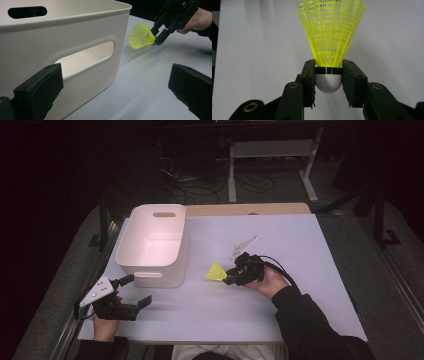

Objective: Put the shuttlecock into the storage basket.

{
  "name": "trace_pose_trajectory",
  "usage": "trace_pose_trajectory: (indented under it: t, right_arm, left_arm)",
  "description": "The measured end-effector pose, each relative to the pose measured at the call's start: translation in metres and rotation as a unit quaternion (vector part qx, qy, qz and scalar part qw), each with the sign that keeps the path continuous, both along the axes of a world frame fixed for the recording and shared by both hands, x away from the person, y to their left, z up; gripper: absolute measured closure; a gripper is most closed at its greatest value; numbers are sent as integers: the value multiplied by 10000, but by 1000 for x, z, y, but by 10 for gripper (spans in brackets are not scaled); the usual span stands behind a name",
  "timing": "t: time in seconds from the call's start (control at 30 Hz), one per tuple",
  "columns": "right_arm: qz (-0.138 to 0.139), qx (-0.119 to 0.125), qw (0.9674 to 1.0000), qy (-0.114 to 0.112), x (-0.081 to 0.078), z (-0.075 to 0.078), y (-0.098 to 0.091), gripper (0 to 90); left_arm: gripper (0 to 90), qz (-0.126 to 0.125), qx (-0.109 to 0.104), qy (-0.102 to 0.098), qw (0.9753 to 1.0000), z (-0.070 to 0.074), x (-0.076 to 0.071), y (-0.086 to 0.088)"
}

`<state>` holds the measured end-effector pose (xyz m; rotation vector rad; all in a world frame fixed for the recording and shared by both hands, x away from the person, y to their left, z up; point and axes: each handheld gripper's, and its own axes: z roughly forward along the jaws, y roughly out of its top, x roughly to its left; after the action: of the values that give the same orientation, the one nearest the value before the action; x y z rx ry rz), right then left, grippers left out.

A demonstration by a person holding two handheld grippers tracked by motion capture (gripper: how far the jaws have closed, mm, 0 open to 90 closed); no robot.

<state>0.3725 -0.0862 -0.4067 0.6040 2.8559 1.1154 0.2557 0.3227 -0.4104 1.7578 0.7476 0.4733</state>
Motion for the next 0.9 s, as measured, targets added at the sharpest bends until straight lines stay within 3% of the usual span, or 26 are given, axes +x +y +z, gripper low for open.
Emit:
trace_pose_trajectory:
  t: [0.53, 0.9]
  right_arm:
    - [-12, 68, 9999, -100, -1, 16, -6, 627]
    - [129, 205, 9993, -288, -2, 42, -1, 627]
  left_arm:
    - [0, -2, -2, 5, 10000, 0, 0, 0]
    - [0, -4, -3, 5, 10000, 0, 0, 0]
